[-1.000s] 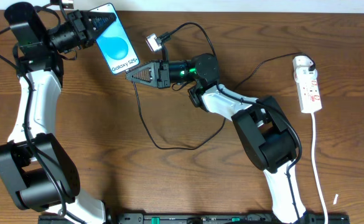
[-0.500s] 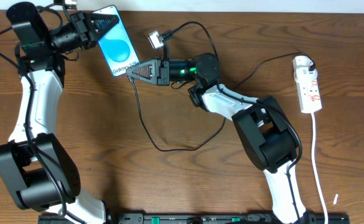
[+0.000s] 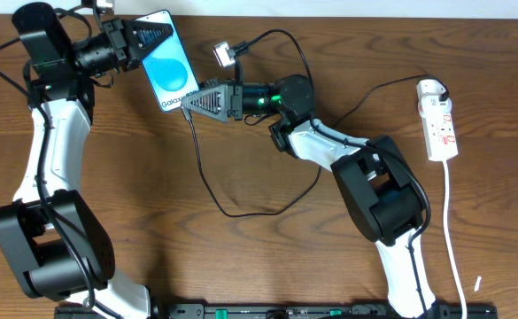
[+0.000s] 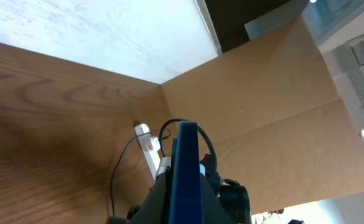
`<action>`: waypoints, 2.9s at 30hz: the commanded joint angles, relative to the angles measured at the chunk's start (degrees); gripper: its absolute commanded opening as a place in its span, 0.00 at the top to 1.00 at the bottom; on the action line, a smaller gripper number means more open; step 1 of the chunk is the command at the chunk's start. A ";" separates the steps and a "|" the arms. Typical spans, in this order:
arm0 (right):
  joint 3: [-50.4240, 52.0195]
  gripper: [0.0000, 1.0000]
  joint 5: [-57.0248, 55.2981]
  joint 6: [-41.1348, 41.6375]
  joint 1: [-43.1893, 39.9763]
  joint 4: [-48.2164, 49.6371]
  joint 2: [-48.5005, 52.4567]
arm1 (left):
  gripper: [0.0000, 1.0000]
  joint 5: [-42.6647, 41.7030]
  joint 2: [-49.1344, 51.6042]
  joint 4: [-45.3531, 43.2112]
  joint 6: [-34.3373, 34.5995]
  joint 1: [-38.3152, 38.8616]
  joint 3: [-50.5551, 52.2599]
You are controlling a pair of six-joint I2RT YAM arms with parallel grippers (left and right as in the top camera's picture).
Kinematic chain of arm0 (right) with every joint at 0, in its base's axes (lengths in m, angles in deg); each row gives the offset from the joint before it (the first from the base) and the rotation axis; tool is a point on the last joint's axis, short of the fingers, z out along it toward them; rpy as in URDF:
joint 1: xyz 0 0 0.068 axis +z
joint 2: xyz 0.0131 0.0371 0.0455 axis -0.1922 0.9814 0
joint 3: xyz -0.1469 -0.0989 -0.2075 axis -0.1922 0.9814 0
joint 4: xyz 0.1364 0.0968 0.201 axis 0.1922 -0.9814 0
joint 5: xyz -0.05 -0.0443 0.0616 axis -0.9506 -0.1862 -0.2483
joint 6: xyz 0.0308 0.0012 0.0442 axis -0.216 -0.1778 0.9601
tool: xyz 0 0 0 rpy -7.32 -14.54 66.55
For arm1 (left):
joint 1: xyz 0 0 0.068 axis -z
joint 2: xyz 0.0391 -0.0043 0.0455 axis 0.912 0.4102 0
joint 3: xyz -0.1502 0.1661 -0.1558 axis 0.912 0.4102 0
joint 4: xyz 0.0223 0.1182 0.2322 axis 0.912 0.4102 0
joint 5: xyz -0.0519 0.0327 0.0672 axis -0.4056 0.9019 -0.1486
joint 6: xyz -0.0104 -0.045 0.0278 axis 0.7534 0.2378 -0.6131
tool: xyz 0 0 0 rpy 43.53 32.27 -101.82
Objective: Plug charger to phone and switch on socket
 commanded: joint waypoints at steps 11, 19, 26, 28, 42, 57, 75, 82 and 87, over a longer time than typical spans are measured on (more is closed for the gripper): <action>-0.50 0.01 0.96 -0.85 -3.02 -0.39 -0.28 | 0.93 -2.43 0.02 -0.28 0.11 -3.52 0.04; -0.48 0.01 2.23 -9.44 -5.09 -15.74 -0.28 | 0.93 -2.86 0.02 -0.28 0.13 -4.50 0.04; -0.48 0.01 1.03 -18.60 -6.38 -31.06 -0.28 | 0.92 -2.82 0.02 -0.28 0.11 -4.52 0.04; -0.50 0.01 -0.37 -20.68 -6.54 -34.88 -0.28 | 0.92 -2.82 0.02 -0.28 0.11 -4.52 0.04; -0.50 0.01 -25.00 -47.60 -6.73 -79.17 -10.08 | 0.93 -2.80 0.02 -0.28 0.09 -4.55 0.04; -0.50 0.01 -48.85 -56.83 -6.71 -98.84 -27.93 | 0.93 -0.26 0.07 11.63 -10.54 -4.55 0.20; -0.50 0.01 -49.46 -58.31 -6.64 -104.45 -30.62 | 0.93 18.60 0.09 47.12 -36.09 -3.93 0.20; -0.50 0.01 -49.46 -58.29 -6.56 -104.43 -30.62 | 0.93 24.15 0.13 53.44 -40.72 -2.05 0.22; -0.50 0.01 -49.44 -58.29 -6.56 -104.45 -30.62 | 0.93 27.50 0.17 54.69 -41.59 -0.31 0.87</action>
